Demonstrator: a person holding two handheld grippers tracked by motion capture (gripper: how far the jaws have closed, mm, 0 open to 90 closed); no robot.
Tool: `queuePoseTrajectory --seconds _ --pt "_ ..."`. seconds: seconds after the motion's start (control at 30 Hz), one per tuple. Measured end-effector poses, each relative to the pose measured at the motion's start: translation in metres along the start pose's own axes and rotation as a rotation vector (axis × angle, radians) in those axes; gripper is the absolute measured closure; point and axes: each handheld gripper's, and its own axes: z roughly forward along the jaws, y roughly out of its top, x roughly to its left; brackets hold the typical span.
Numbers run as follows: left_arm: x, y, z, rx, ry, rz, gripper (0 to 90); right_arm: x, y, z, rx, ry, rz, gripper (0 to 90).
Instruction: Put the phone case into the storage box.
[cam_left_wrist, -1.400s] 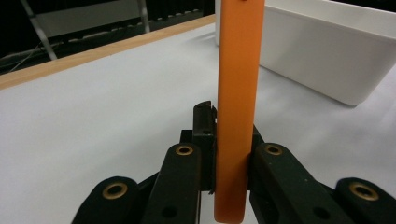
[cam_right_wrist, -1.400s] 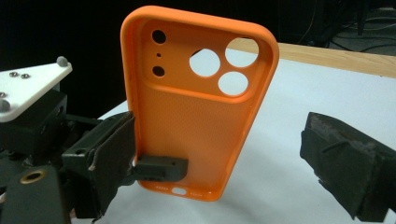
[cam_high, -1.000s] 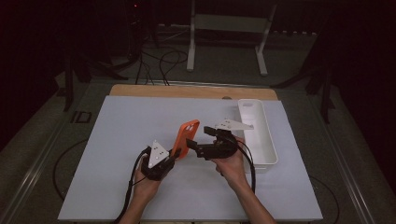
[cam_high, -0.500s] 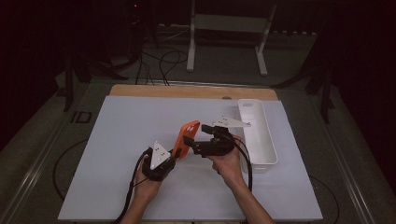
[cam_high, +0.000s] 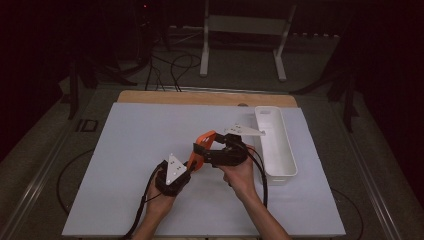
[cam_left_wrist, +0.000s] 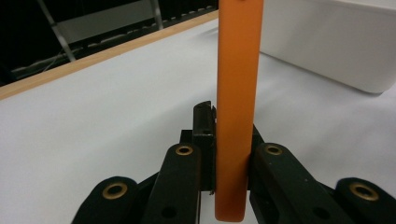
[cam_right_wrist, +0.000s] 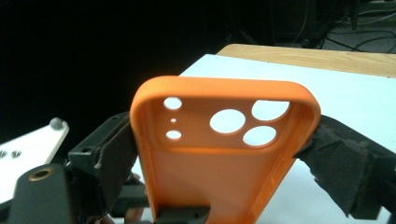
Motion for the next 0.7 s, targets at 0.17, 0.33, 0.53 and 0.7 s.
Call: queuePoseTrajectory --seconds 0.17,0.33,0.53,0.7 --pt "-0.0045 -0.0014 0.0023 0.007 0.005 0.007 84.3 -0.0001 -0.0006 0.0024 0.003 -0.009 0.017 14.7" --pt "-0.0085 -0.0022 0.0047 0.018 0.0 0.023 83.8 0.0002 -0.0011 0.0039 0.007 -0.017 0.018 15.3" --pt "-0.0085 -0.0026 0.0053 0.022 -0.01 0.029 83.5 0.0017 -0.0014 0.0026 0.015 -0.028 0.009 16.3" --pt "-0.0091 -0.003 0.0061 0.028 -0.014 0.03 83.0 0.0036 -0.0018 0.003 0.019 -0.034 -0.007 16.5"
